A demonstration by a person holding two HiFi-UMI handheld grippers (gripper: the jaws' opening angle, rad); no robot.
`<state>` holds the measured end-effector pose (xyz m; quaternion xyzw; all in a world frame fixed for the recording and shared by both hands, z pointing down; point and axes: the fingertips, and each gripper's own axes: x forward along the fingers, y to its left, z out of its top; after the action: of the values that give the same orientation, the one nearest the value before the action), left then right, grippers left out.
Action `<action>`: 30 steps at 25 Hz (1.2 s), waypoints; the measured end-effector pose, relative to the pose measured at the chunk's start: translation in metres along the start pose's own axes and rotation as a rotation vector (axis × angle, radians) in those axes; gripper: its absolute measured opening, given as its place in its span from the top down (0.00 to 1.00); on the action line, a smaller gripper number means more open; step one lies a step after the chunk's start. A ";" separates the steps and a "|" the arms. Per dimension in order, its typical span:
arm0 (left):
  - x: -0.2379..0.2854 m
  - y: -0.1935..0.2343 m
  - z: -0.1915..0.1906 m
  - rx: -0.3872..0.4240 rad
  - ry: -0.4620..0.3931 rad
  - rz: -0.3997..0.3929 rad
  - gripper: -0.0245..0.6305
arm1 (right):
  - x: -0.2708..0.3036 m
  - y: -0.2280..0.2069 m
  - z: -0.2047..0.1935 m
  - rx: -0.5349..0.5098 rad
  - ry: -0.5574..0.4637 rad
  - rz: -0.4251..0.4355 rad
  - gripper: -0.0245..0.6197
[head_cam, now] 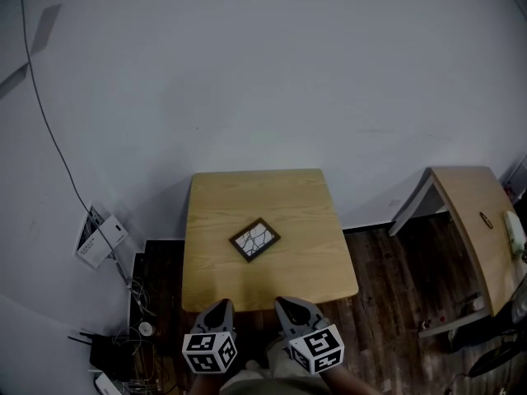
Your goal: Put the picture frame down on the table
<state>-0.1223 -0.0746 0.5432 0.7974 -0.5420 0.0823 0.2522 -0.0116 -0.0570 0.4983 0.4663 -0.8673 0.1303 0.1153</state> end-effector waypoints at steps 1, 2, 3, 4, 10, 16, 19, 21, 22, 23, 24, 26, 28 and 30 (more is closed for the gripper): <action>-0.003 -0.001 -0.002 0.001 -0.001 -0.002 0.95 | -0.002 0.003 -0.002 -0.001 0.000 0.003 0.96; -0.007 -0.001 -0.003 0.001 -0.002 -0.005 0.95 | -0.005 0.006 -0.003 -0.003 -0.001 0.006 0.96; -0.010 -0.001 -0.004 0.001 -0.002 -0.006 0.95 | -0.007 0.009 -0.005 -0.006 -0.002 0.009 0.96; -0.013 -0.001 -0.006 0.002 -0.002 -0.007 0.95 | -0.009 0.012 -0.006 -0.008 -0.003 0.011 0.96; -0.028 0.000 -0.011 0.004 -0.008 -0.007 0.95 | -0.018 0.024 -0.010 -0.008 -0.010 0.026 0.96; -0.036 -0.002 -0.014 0.008 -0.015 -0.007 0.95 | -0.022 0.034 -0.010 -0.043 -0.028 0.053 0.96; -0.037 -0.003 -0.013 0.005 -0.020 -0.008 0.95 | -0.022 0.038 -0.010 -0.044 -0.029 0.064 0.96; -0.037 -0.002 -0.013 0.004 -0.022 -0.009 0.95 | -0.022 0.039 -0.009 -0.045 -0.028 0.066 0.96; -0.038 -0.002 -0.013 0.002 -0.024 -0.010 0.95 | -0.021 0.040 -0.010 -0.046 -0.027 0.067 0.96; -0.038 -0.002 -0.013 0.000 -0.025 -0.011 0.95 | -0.021 0.040 -0.009 -0.045 -0.028 0.068 0.96; -0.038 -0.002 -0.012 -0.002 -0.026 -0.011 0.95 | -0.021 0.041 -0.008 -0.043 -0.030 0.071 0.96; -0.037 -0.003 -0.012 -0.005 -0.028 -0.014 0.95 | -0.021 0.042 -0.006 -0.038 -0.025 0.074 0.96; -0.036 -0.003 -0.011 -0.007 -0.030 -0.017 0.95 | -0.020 0.044 -0.004 -0.033 -0.009 0.077 0.96; -0.034 -0.002 -0.010 -0.009 -0.031 -0.019 0.95 | -0.018 0.043 -0.004 -0.036 -0.013 0.074 0.96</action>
<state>-0.1326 -0.0407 0.5371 0.8026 -0.5385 0.0654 0.2481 -0.0374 -0.0187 0.4917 0.4325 -0.8870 0.1159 0.1130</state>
